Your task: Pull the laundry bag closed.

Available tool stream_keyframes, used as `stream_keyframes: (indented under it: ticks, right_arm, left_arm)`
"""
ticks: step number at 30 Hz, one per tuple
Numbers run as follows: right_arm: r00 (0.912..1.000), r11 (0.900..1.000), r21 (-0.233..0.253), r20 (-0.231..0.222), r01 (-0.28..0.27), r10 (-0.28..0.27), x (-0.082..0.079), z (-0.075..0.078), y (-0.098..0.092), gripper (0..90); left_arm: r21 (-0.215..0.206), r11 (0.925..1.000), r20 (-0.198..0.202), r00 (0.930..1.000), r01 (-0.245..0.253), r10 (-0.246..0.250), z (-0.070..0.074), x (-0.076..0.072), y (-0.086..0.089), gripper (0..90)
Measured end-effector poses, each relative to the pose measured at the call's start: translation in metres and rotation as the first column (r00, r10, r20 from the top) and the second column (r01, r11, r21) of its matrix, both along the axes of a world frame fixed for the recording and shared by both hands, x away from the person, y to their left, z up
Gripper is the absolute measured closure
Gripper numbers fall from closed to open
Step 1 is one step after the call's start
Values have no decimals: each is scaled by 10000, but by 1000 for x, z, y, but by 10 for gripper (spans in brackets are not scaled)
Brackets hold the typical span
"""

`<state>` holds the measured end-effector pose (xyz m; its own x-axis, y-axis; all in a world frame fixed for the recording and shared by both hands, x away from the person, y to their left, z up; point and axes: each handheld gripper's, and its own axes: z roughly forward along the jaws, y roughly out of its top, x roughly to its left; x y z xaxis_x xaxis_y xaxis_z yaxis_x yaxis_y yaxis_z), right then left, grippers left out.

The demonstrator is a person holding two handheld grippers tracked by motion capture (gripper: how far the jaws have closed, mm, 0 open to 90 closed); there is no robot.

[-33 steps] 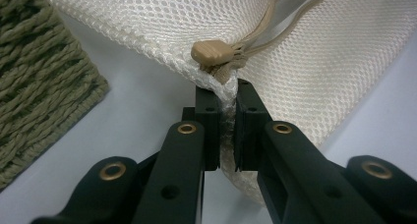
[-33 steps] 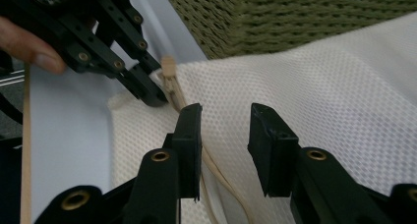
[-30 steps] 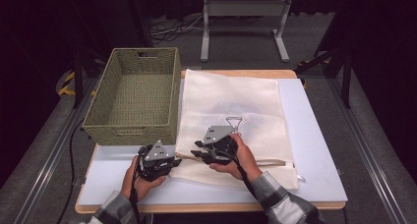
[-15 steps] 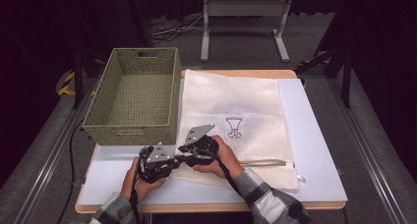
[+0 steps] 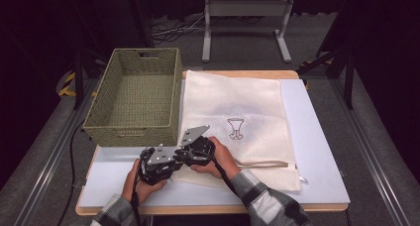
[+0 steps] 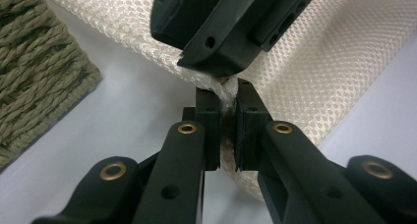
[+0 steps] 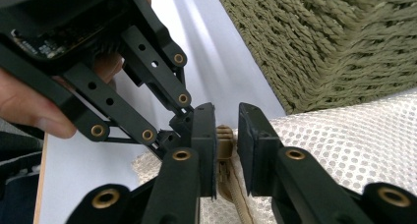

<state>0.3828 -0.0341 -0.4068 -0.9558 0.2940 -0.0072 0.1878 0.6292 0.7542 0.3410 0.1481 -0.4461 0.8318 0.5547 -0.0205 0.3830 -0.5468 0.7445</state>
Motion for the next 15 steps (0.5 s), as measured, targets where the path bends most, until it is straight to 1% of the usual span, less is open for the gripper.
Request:
stream_keyframes:
  ticks: [2, 4, 8, 15]
  right_arm:
    - [9999, 10000, -53, 134, -56, 57, -1, 1, -1, 817]
    - [9999, 10000, 4, 88, -80, 80, -2, 2, -2, 817]
    - [10000, 9999, 127, 21, -65, 64, -2, 1, -8, 818]
    - [10000, 9999, 141, -7, 4, -4, -5, 2, -16, 816]
  left_arm:
    - [-21, 10000, 59, 10000, -37, 37, 0, 0, 0, 839]
    - [-39, 10000, 68, 10000, -71, 72, 0, -1, 0, 839]
    - [64, 10000, 30, 10000, -76, 76, -1, 0, -1, 839]
    - [48, 9999, 15, 9999, -135, 135, -1, 1, 0, 838]
